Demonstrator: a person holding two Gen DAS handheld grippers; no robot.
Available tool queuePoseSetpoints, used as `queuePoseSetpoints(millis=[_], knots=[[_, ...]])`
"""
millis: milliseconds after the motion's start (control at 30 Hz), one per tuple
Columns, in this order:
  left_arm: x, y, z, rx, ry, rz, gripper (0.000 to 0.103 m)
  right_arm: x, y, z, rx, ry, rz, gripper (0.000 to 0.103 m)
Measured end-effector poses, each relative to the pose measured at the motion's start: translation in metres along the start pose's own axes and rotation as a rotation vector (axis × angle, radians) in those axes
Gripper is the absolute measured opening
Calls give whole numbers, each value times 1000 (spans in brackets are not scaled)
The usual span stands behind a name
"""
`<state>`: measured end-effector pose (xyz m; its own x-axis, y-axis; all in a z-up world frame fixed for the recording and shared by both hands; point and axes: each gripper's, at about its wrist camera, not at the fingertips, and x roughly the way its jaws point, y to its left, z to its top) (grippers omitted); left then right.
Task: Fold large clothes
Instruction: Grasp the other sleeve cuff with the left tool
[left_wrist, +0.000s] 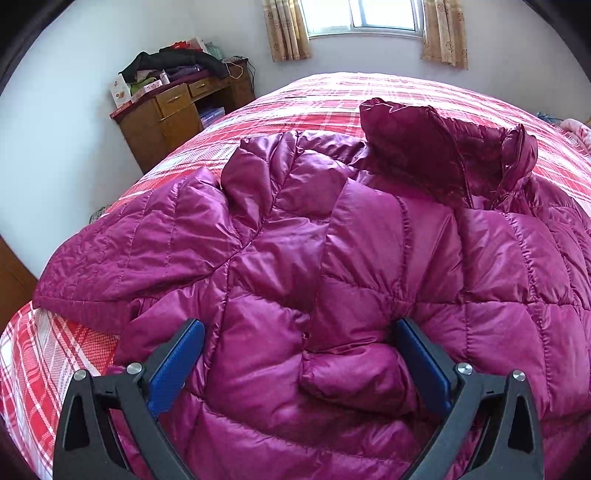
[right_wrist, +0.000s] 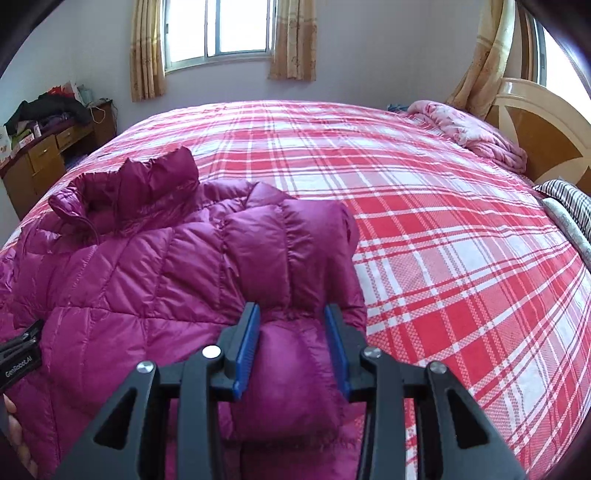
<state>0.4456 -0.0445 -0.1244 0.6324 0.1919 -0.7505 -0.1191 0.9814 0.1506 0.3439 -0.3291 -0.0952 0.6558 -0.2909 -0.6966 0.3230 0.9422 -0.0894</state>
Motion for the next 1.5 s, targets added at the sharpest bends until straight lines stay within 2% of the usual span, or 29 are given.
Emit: queuePoseSetpoints(millis=[133, 233, 300, 367, 433, 500, 600, 633, 667, 700, 733, 800, 867, 933, 1033, 1067, 1100, 1167, 1267, 1333, 1467, 1500], knots=[[1, 7, 0, -23, 9, -32, 102, 14, 13, -8, -79, 54, 0, 43], [0, 19, -1, -74, 23, -107, 102, 18, 17, -7, -100, 58, -27, 49], [-7, 38, -3, -130, 25, -188, 102, 18, 15, -8, -96, 51, -28, 51], [-19, 64, -5, -195, 13, -231, 102, 18, 10, -8, -72, 51, -14, 55], [-30, 97, -4, -262, 1, -242, 102, 19, 5, -8, -49, 52, 6, 57], [-41, 138, -2, -341, -34, -198, 102, 19, 2, -7, -37, 52, 18, 57], [-59, 209, -2, -472, -122, -12, 102, 18, 6, -8, -41, 51, 12, 58], [-61, 233, -3, -521, -138, 74, 102, 18, 7, -9, -42, 50, 10, 58], [-59, 256, -4, -579, -128, 148, 102, 18, 7, -9, -43, 49, 8, 58], [-53, 275, -5, -629, -96, 181, 102, 18, 7, -9, -43, 49, 7, 58], [-43, 294, -7, -690, -42, 194, 102, 18, 8, -9, -44, 49, 6, 58], [-22, 325, -16, -826, 65, 170, 102, 18, 9, -9, -46, 48, 3, 58], [-2, 346, -25, -947, 127, 151, 102, 18, 8, -10, -46, 48, 3, 59], [8, 353, -26, -984, 124, 163, 102, 18, 8, -9, -46, 48, 3, 59], [24, 358, -20, -986, 140, 192, 102, 17, 8, -10, -48, 47, -1, 59], [29, 358, -20, -999, 141, 192, 99, 17, 8, -10, -47, 47, -2, 60], [33, 357, -22, -1019, 138, 198, 86, 17, 8, -10, -47, 47, -3, 60], [29, 356, -20, -1004, 116, 254, 76, 17, 7, -10, -46, 46, -3, 61], [30, 349, -15, -949, 82, 255, 55, 17, 7, -10, -46, 46, -3, 61], [31, 348, -16, -922, 60, 262, 33, 17, 7, -10, -46, 45, -5, 62], [31, 349, -16, -881, 33, 245, 15, 17, 6, -11, -43, 45, -9, 63], [30, 350, -15, -876, 22, 218, 7, 17, 6, -11, -43, 45, -8, 63]])
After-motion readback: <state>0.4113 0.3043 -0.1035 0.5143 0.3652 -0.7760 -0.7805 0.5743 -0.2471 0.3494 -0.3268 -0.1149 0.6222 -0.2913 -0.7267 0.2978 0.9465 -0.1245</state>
